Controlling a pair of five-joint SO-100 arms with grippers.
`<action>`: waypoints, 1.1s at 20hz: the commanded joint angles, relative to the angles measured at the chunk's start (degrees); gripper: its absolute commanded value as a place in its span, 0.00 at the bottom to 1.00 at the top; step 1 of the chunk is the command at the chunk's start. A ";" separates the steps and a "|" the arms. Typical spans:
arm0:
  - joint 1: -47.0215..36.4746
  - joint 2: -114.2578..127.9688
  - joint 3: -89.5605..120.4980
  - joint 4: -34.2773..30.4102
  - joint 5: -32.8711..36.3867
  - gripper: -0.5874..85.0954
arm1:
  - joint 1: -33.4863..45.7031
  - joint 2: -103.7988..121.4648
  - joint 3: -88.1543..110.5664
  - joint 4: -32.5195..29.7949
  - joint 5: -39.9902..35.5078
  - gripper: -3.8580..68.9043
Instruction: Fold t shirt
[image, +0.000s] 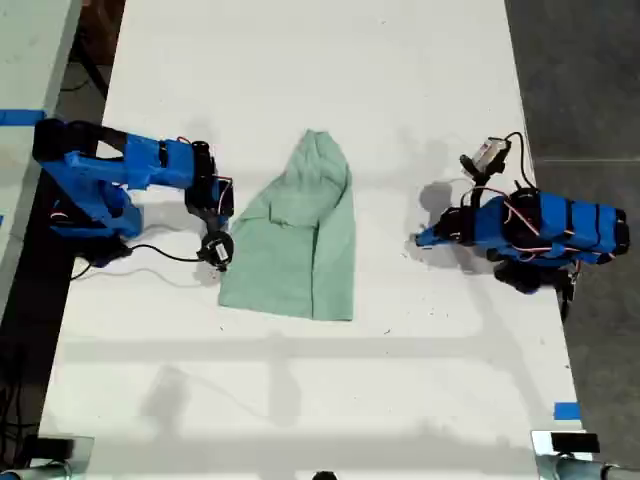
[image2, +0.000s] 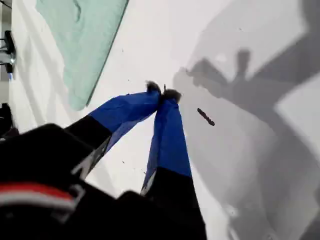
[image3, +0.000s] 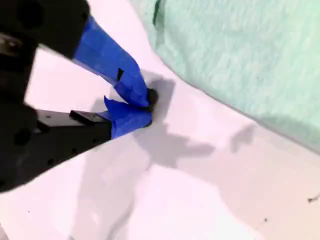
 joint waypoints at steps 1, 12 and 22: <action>2.90 116.54 53.00 -5.89 -7.38 0.09 | 0.18 0.79 2.99 0.44 1.58 0.07; 5.63 116.54 52.56 -5.45 -9.40 0.02 | 4.31 0.79 2.72 3.16 -2.20 0.02; 13.97 85.34 26.10 0.26 -6.33 0.11 | 4.48 0.79 2.99 2.55 -2.72 0.02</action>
